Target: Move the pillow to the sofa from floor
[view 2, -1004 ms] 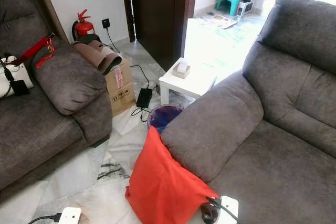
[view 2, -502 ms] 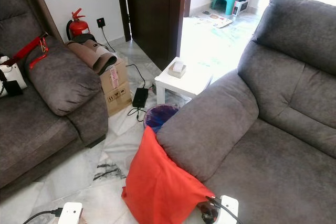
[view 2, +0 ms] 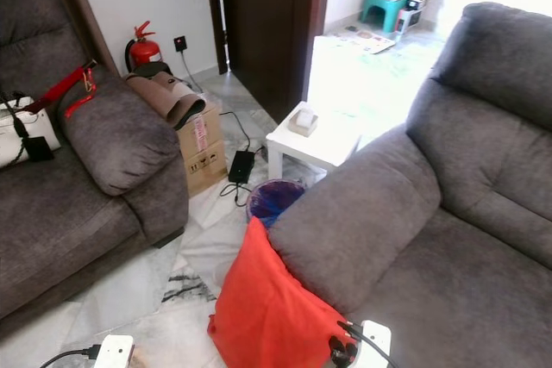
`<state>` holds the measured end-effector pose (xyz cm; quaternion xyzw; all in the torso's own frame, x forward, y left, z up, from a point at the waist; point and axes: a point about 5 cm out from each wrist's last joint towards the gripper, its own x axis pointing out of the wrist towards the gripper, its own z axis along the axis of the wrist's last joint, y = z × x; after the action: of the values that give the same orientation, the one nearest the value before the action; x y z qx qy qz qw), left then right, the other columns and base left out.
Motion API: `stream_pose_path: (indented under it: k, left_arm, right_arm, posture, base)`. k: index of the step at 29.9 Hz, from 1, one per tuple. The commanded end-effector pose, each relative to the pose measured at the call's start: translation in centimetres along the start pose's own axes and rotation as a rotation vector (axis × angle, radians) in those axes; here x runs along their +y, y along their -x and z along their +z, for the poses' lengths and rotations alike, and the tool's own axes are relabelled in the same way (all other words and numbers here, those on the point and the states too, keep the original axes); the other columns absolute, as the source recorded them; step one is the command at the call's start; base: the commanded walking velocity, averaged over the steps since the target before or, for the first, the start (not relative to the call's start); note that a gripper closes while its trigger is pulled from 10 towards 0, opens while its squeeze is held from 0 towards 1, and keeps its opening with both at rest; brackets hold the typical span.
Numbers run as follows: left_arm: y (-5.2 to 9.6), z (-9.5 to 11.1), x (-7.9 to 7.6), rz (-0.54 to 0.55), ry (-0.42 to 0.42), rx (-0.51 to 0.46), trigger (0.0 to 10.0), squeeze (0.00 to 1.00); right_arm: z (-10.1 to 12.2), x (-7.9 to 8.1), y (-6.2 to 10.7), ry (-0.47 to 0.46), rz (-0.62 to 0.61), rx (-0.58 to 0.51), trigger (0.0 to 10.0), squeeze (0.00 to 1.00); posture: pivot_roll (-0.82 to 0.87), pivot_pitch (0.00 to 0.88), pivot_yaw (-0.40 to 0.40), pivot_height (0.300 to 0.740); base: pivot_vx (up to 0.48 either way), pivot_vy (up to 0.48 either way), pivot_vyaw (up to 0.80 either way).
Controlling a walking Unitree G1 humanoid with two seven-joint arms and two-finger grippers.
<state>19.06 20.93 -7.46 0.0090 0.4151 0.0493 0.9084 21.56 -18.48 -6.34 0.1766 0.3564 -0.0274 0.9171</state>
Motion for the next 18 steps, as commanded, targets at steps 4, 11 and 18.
stream_pose_path:
  k: [4, 11, 18]
  left_arm:
    - [-0.1, 0.8, 0.4, 0.023, 0.054, -0.049, 10.0, 0.0]
    - [-0.2, 6.3, 0.6, 0.027, 0.042, -0.328, 10.0, 0.0]
    - [1.1, 9.5, 0.3, -0.003, -0.003, -0.578, 10.0, 0.0]
  right_arm:
    - [1.0, 0.1, -0.2, -0.025, 0.0, -0.047, 10.0, 0.0]
    - [4.3, 1.1, -0.7, 0.024, 0.076, -0.185, 10.0, 0.0]
    - [8.0, 1.8, -0.5, 0.057, 0.168, -0.379, 10.0, 0.0]
  posture:
    - [0.05, 0.105, -0.004, 0.74]
    - [0.05, 0.103, -0.005, 0.74]
    - [0.04, 0.088, 0.01, 0.74]
  base:
    - [0.0, 0.0, 0.0]
    - [0.0, 0.0, 0.0]
    - [0.0, 0.0, 0.0]
